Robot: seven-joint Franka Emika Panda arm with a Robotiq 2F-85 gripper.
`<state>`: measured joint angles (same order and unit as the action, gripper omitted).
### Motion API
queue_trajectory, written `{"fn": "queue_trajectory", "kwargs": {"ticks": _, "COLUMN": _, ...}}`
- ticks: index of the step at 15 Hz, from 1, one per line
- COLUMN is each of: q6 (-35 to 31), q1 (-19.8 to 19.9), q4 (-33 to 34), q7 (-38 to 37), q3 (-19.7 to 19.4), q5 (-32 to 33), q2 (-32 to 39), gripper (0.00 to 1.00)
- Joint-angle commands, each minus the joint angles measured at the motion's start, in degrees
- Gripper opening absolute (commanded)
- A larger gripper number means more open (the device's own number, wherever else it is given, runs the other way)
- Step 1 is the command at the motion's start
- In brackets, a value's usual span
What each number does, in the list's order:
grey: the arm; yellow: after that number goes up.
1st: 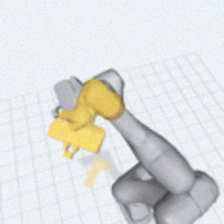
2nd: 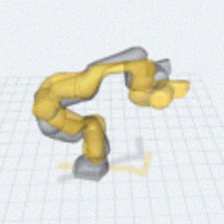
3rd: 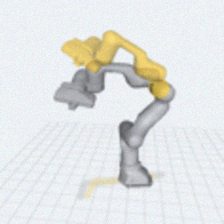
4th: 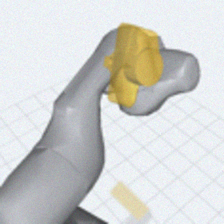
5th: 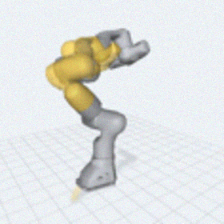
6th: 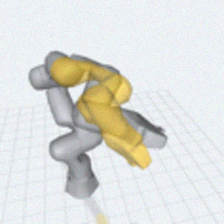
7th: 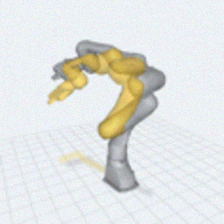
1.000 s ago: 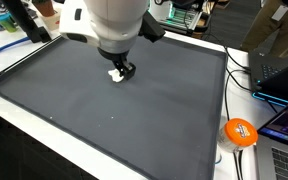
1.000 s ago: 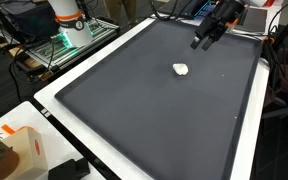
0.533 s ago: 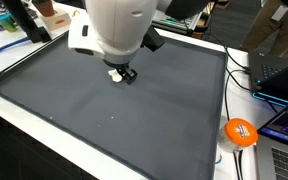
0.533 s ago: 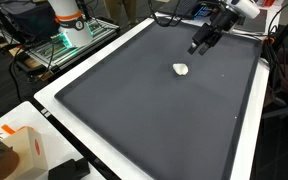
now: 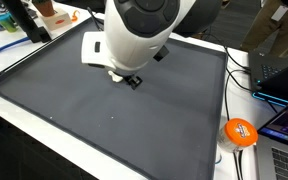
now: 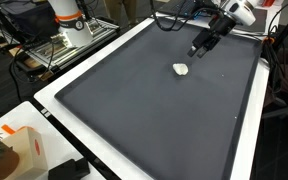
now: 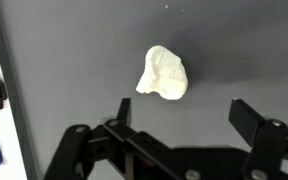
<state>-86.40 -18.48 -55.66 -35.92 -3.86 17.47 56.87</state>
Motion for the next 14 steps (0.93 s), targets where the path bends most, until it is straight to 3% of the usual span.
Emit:
{"fn": "queue_trajectory", "kwargs": {"ticks": 1, "q6": 3.43, "q1": -1.42, "q4": 4.49, "q7": -0.11, "q3": -1.4, "q5": 0.48, "q2": 3.03, "gripper": 1.0}}
{"fn": "queue_trajectory", "kwargs": {"ticks": 14, "q6": 4.15, "q1": -3.36, "q4": 7.54, "q7": -1.87, "q3": -2.58, "q5": 2.95, "q2": 6.3, "gripper": 1.0}}
